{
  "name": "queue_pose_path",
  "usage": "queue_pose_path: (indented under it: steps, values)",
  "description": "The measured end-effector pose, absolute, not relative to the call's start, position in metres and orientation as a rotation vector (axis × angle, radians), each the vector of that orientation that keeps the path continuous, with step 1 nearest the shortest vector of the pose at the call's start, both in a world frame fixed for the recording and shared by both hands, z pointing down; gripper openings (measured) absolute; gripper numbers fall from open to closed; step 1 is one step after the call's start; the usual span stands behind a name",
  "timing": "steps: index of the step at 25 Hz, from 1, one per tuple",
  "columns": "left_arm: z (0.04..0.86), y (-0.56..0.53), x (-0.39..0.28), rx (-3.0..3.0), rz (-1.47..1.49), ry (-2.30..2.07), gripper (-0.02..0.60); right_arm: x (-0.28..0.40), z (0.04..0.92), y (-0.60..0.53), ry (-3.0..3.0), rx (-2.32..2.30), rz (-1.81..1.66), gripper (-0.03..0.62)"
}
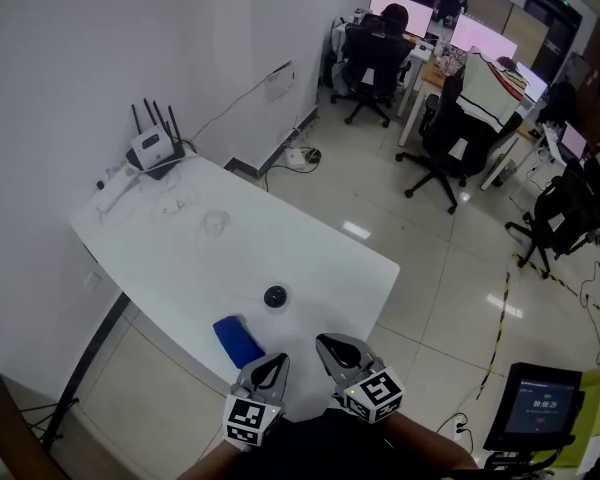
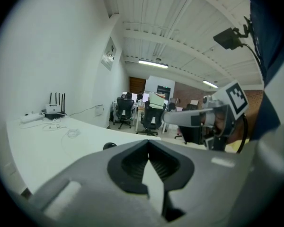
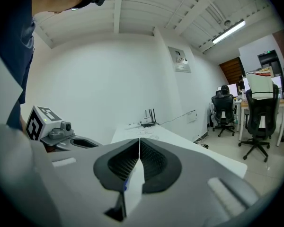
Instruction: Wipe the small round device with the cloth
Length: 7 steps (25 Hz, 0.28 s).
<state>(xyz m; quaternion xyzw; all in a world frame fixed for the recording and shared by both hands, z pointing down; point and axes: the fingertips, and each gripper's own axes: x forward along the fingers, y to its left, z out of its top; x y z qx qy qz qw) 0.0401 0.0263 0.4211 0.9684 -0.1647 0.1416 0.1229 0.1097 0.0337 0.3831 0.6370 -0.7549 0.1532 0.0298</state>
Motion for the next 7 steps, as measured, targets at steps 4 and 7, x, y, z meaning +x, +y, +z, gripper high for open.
queue_pose_path:
  steps: [4, 7]
  values:
    - [0.423, 0.019, 0.038, 2.821, 0.409, -0.493, 0.003, 0.109, 0.383, 0.028, -2.327, 1.953, 0.466, 0.014]
    - [0.427, -0.005, 0.04, 2.812, 0.416, -0.493, 0.003, 0.111, 0.386, 0.006, -2.325, 1.946, 0.47, 0.014]
